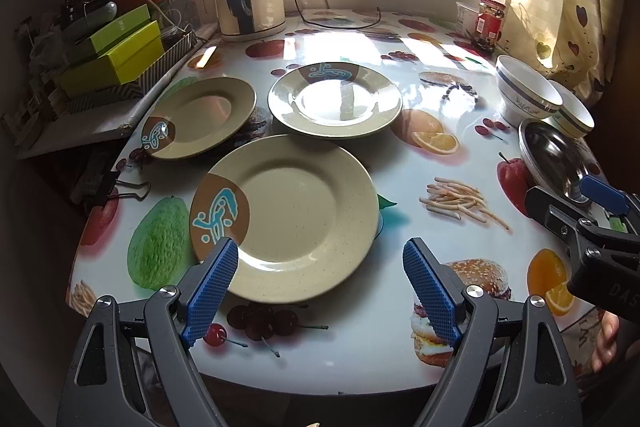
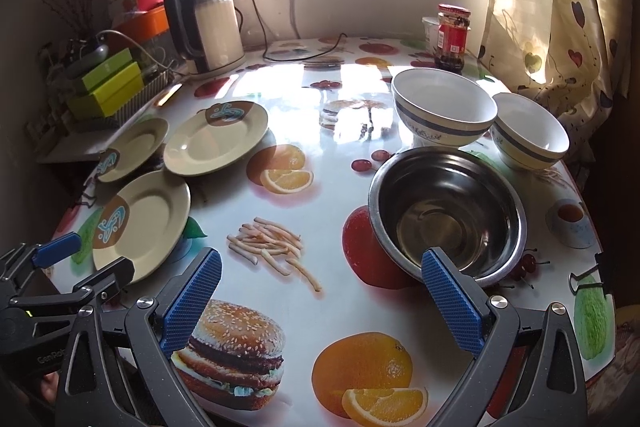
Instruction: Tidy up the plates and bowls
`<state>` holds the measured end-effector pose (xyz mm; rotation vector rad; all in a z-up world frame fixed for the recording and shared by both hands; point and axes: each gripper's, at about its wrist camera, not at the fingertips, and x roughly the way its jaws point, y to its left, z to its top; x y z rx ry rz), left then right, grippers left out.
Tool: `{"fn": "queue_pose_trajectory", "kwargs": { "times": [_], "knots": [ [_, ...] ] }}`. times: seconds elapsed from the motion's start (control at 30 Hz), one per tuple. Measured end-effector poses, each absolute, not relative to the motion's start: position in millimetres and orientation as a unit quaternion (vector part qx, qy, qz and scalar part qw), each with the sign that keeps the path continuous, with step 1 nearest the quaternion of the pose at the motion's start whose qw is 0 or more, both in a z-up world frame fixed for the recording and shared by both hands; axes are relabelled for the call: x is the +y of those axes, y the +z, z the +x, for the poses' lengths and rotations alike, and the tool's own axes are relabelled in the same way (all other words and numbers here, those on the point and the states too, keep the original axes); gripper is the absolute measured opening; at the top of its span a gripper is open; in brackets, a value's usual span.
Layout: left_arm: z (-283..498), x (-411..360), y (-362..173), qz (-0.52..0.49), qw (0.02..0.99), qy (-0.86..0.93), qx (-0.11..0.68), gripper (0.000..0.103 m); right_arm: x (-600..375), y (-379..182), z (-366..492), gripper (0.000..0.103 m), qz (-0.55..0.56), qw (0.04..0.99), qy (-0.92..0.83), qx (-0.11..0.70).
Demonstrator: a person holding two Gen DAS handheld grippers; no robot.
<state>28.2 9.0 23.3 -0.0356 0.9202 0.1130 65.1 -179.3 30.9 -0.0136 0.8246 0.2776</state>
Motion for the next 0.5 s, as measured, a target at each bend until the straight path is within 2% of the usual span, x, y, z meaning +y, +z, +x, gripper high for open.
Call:
{"fn": "queue_pose_trajectory", "kwargs": {
  "times": [0.5],
  "knots": [
    [67, 36, 33, -0.049, 0.894, 0.057, 0.443, 0.085, -161, 46, 111, 0.102, -0.008, 0.909, 0.145, 0.39]
  ]
}}
